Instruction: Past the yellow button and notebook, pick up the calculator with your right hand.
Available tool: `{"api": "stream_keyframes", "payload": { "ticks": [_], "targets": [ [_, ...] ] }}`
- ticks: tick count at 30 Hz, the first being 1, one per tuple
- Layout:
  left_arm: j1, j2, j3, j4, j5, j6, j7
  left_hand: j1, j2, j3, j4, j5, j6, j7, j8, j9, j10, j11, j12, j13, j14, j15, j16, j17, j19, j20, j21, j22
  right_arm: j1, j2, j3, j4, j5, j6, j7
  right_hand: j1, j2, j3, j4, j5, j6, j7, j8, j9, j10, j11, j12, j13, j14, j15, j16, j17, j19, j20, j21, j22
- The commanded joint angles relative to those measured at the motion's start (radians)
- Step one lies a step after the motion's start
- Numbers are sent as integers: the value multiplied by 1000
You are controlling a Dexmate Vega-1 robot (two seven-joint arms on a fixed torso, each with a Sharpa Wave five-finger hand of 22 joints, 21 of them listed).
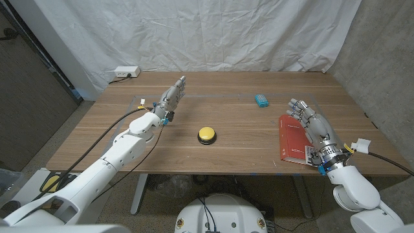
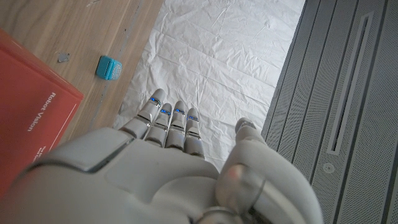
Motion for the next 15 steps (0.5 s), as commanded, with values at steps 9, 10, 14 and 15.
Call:
{"api": "stream_keyframes", "payload": {
  "ticks": [9,10,14,15],
  "targets": [
    [26,21,-3,-81,21,28,49,21,2,2,-8,-7,21,15,9,2,8,18,3,1,11,5,3,5,10,-66,-4,2,-104,53,77,-45,-63,20,5,6,1,4,-7,0,8,-3,0,3,9,-1,2,6,7,-5,3,3,13,-7,-5,2],
    [27,23,-4,-84,20,29,48,21,2,1,-8,-7,20,14,8,2,8,18,3,1,11,4,3,5,10,-66,-4,2,-106,59,78,-43,-65,28,6,6,1,4,-7,0,9,-3,0,3,9,-1,2,6,7,-5,3,3,13,-7,-5,2],
    [31,21,-5,-93,16,34,54,23,2,1,-8,-8,20,14,8,2,7,12,2,1,10,2,2,5,9,-67,-5,2,-114,89,80,-32,-83,69,8,7,2,5,-8,1,11,-5,1,3,9,-1,1,6,10,-9,3,3,16,-9,-6,2],
    [30,23,-3,-93,17,35,49,23,3,1,-8,-8,21,13,8,2,6,13,2,1,10,2,2,5,8,-66,-5,2,-114,97,79,-28,-88,82,9,8,2,5,-9,1,16,-6,2,3,9,-1,1,6,13,-10,4,3,19,-11,-6,2]
  ]
}}
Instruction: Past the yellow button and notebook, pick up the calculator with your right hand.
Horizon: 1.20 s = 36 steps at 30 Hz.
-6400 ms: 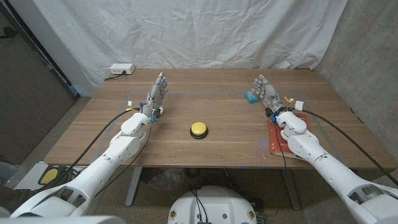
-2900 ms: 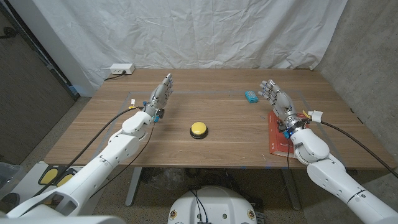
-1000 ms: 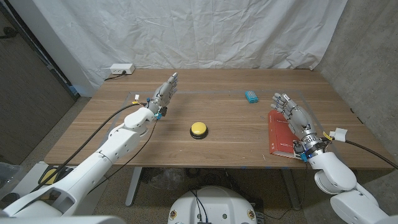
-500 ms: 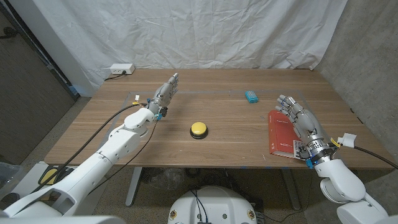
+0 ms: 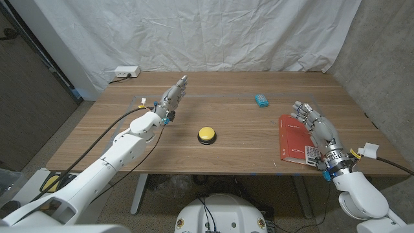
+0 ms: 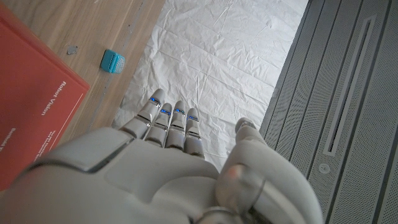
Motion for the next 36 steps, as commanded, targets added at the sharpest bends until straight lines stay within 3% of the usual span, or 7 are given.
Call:
{"api": "stream_keyframes", "payload": {
  "ticks": [1,12,14,21,36],
  "targets": [
    [16,6,-4,-44,7,14,25,13,3,3,-7,-2,5,-4,1,2,-7,0,1,1,4,-2,1,5,2,-60,-2,2,-39,70,22,10,-53,84,6,9,3,5,-9,1,19,-7,3,3,9,-1,1,1,16,-11,4,3,21,-10,-2,2],
    [34,6,-12,-63,-1,6,32,15,5,1,-8,-4,3,-8,-1,2,-12,-5,-1,1,1,-3,0,5,0,-58,-4,3,-86,106,51,-8,-91,107,10,16,6,8,-15,2,43,-15,9,3,9,-1,-2,1,40,-22,9,2,45,-14,-2,3],
    [34,8,-13,-60,-7,-10,8,15,5,1,-8,-5,3,-10,-2,2,-12,-5,-1,1,1,-3,0,5,0,-58,-5,3,-96,117,56,-14,-98,109,5,16,7,9,-16,2,44,-17,7,3,40,-8,9,2,44,-24,8,3,47,-14,-6,3],
    [37,9,-13,-68,4,-18,18,17,7,0,-8,-6,3,-10,-3,2,-11,-7,-1,1,2,-7,0,5,1,-57,-5,3,-116,143,68,-27,-121,105,-2,18,7,10,-18,3,56,-21,9,3,57,-12,14,2,54,-26,8,3,55,-14,-8,3],
    [42,6,-14,-79,10,-26,26,19,9,-1,-9,-8,0,-18,-6,2,-13,-13,-2,1,2,-10,0,6,2,-55,-6,3,-137,197,66,-24,-200,128,-21,28,10,14,-25,4,67,-26,10,4,73,-14,17,2,67,-31,8,2,67,-17,-11,4]
  ]
}}
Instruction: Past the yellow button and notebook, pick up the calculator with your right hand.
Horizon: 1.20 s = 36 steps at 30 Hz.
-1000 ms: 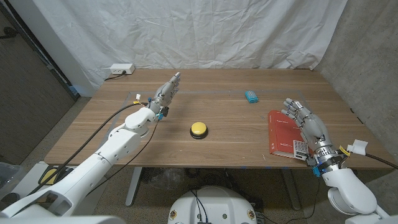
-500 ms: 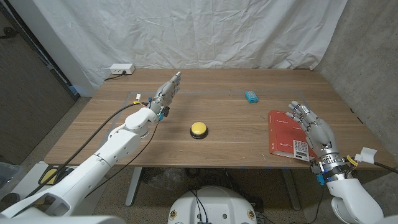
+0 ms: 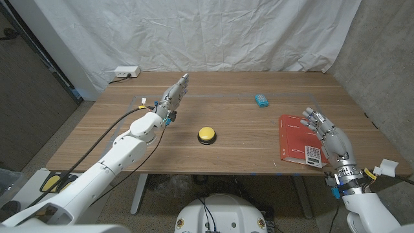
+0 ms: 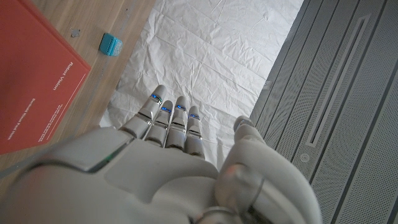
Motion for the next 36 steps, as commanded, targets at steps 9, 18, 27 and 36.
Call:
{"api": "stream_keyframes", "payload": {
  "ticks": [9,18,27,36],
  "targets": [
    [5,2,-2,-39,15,9,27,13,3,-3,-4,-1,-3,-13,-1,2,-3,-4,-3,1,-4,-5,0,6,2,-54,-7,3,-16,71,-12,38,-92,51,-27,23,-5,5,-15,4,21,-2,5,4,15,-8,3,3,18,0,7,1,18,-17,-5,4],
    [3,-4,6,-38,16,18,30,14,4,-4,-5,-3,-7,-11,-3,2,-5,-9,-4,1,-5,-5,0,6,0,-53,-9,4,-42,106,6,31,-160,53,-66,32,-6,8,-21,5,30,-7,6,4,21,-11,3,3,25,-6,7,0,25,-21,-6,4],
    [5,0,6,-51,22,27,38,15,5,-5,-5,-4,-18,-13,-7,3,-10,-7,-6,1,-8,-5,-1,6,0,-53,-10,4,-70,137,24,26,-209,65,-90,46,-8,13,-31,6,40,-13,7,4,32,-18,5,3,36,-15,7,-2,35,-24,-8,5],
    [8,2,5,-57,22,23,37,16,6,-6,-6,-5,-18,-12,-7,3,-12,-8,-6,1,-9,-6,-1,6,-2,-52,-11,4,-114,197,57,-14,-336,29,-146,63,-13,16,-42,7,45,-18,6,5,39,-20,5,3,44,-21,5,-3,43,-27,-11,5]
  ]
}}
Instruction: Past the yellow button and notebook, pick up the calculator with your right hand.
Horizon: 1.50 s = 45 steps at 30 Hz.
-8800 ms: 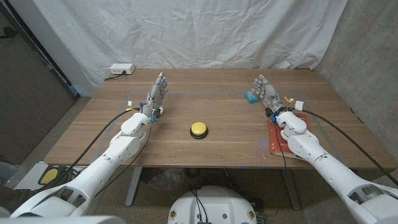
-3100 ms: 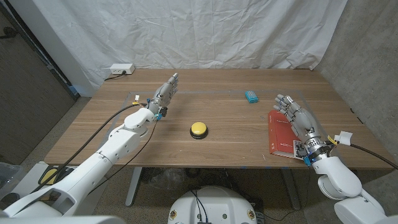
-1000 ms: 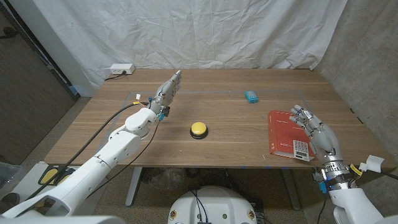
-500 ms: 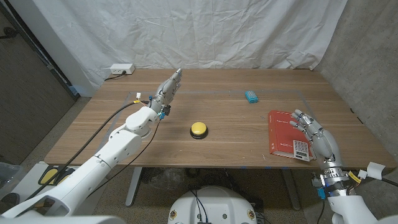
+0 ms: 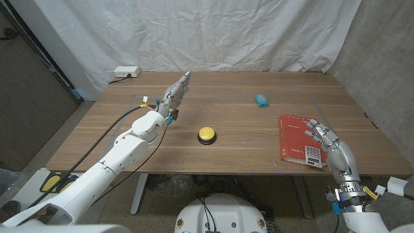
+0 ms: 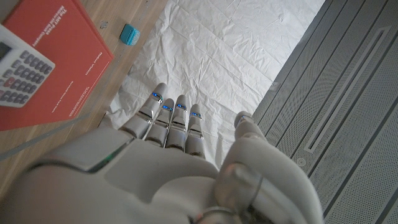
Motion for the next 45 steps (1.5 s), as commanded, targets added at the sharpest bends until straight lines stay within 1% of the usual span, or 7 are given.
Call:
{"api": "stream_keyframes", "payload": {
  "ticks": [1,7,19,31,35,39,45],
  "targets": [
    [4,2,0,-9,1,-2,-2,11,1,-3,-2,-5,-11,3,0,3,-6,-2,-2,2,-5,-2,-1,1,-2,-51,-4,4,-56,80,40,-44,-161,-34,-74,15,-3,4,-10,7,10,-4,6,5,11,-2,5,3,10,-2,4,-1,10,-23,-2,5],
    [0,3,0,-6,6,-5,-3,12,2,-4,-3,-7,-9,3,1,3,-5,-1,-1,2,-4,-3,0,1,0,-58,-3,4,-69,114,39,-51,-210,-42,-108,37,-14,7,-22,10,34,-5,12,5,30,-3,9,3,25,-3,4,-2,13,-22,-8,5],
    [-26,-12,10,28,6,-12,-21,14,4,-6,-4,-8,-5,2,3,3,-2,-6,0,2,-4,-8,0,1,2,-62,-3,4,-79,139,32,-51,-270,-40,-149,50,-21,9,-26,12,42,-9,11,5,33,-6,8,3,31,-8,2,-2,17,-21,-12,5],
    [-39,-31,16,60,11,-30,-24,16,6,-7,-4,-10,-4,-2,3,3,-1,-7,1,2,-3,-12,0,1,0,-59,-5,4,-93,164,37,-89,-398,-103,-215,57,-25,10,-26,13,47,-13,11,5,37,-10,6,3,34,-10,0,-1,19,-21,-16,5],
    [-40,-48,21,89,16,-58,-27,17,7,-8,-5,-11,-1,-1,4,3,1,-4,1,2,-3,-10,0,0,5,-71,-4,4,-95,162,35,-107,-418,-130,-227,65,-30,11,-28,14,65,-22,15,5,51,-17,10,2,42,-14,0,-2,20,-20,-19,5],
    [-47,-59,24,110,4,-63,-42,18,7,-9,-5,-12,2,-2,5,3,2,-8,2,2,-3,-13,-1,0,7,-80,-3,4,-103,178,35,-139,-504,-179,-269,72,-35,11,-28,15,78,-24,17,4,59,-23,10,2,51,-22,1,-2,22,-20,-23,6],
    [-46,-47,22,84,22,-57,-25,20,7,-10,-6,-12,3,-3,5,3,2,-10,2,2,-5,-15,-2,0,4,-81,-5,4,-116,187,21,-164,-619,-249,-345,84,-40,14,-28,16,102,-29,20,4,80,-25,14,1,67,-25,2,-2,30,-20,-26,6]
  ]
}}
